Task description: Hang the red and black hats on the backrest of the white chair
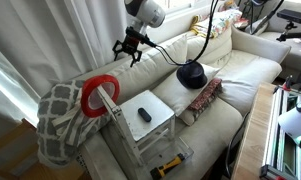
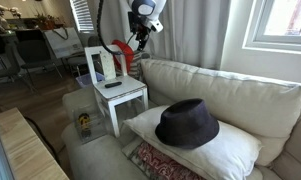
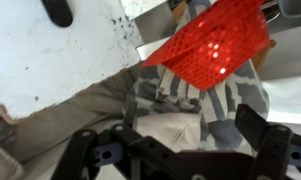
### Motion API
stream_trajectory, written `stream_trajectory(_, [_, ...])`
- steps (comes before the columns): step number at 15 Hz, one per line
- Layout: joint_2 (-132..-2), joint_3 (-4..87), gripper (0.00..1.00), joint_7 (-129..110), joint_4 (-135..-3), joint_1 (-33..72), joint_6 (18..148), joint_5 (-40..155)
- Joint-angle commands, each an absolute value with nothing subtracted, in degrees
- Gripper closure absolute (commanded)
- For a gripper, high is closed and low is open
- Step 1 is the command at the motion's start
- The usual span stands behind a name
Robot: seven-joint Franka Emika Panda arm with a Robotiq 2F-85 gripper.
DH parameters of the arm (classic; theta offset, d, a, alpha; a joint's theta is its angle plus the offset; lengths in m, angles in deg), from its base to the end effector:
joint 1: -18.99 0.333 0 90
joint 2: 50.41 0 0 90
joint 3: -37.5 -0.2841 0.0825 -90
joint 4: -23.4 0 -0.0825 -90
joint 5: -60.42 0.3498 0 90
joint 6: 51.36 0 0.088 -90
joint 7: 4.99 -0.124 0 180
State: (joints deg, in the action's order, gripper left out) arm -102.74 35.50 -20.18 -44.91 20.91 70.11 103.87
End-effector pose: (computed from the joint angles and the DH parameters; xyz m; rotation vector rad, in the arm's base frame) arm 0.7130 0.0833 0.2268 -2.3564 0.7518 0.1268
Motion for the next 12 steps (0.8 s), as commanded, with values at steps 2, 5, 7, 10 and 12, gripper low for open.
stream_trajectory(2, [-91.37,39.47,0.00,-16.42,-60.47,20.00,79.20,95.46])
stream_trajectory(5, [-86.04,41.18,0.00,-15.60,-68.04,19.09,82.60,88.06])
stream_trajectory(7, [-83.19,41.99,0.00,-15.48,-73.36,18.94,86.71,83.72])
stream_trajectory(10, [-79.21,41.56,0.00,-13.44,-82.02,18.30,92.41,79.83])
stream_trajectory(12, [-76.76,42.69,0.00,-14.26,-88.12,18.74,94.13,76.31])
